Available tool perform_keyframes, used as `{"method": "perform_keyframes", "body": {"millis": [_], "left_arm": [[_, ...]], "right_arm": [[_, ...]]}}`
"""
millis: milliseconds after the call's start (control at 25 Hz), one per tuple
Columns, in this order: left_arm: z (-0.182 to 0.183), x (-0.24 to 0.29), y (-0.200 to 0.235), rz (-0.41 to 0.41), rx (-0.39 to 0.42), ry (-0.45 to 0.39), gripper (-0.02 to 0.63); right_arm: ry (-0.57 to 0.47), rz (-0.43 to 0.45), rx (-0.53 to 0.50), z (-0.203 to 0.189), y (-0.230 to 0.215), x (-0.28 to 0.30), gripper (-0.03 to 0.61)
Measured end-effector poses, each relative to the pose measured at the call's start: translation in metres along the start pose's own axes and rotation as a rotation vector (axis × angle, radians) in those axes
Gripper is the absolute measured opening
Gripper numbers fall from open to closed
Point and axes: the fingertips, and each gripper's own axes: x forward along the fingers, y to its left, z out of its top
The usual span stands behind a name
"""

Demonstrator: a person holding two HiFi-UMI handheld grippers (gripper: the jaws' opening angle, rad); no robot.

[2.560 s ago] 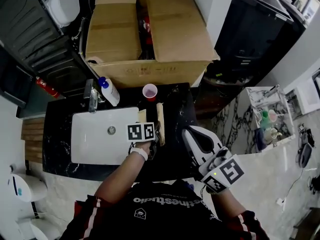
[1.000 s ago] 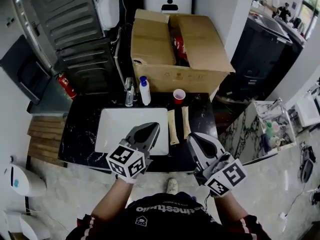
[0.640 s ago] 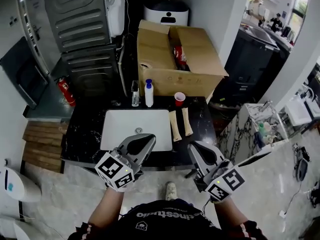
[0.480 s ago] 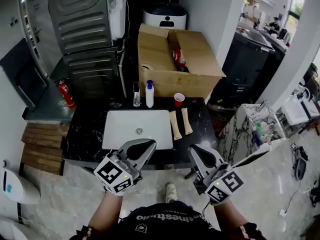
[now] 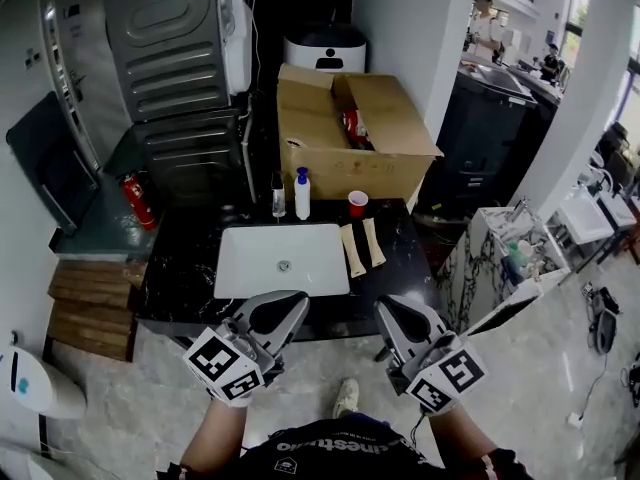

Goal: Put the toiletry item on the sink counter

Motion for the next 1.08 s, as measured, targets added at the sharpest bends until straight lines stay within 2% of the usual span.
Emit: {"method": "perform_keyframes", "body": {"millis": [320, 520, 1080], "left_arm": [[-0.005, -0.001, -0.021, -0.013, -0.014, -0.009, 0.015], [-0.008, -0.007, -0.022, 0.003, -0.052, -0.021, 0.015], [-0.005, -0.015, -0.017, 0.033, -0.051, -0.019, 0.015]], "right_arm": [[0.018, 0.008, -0.016, -0.006, 0.012, -0.019, 0.04], [0.021, 0.021, -0.02, -0.008, 0.018, -0.022, 0.04], [0.021, 0.054, -0.019, -0.008, 0.025, -0.013, 0.04]]}}
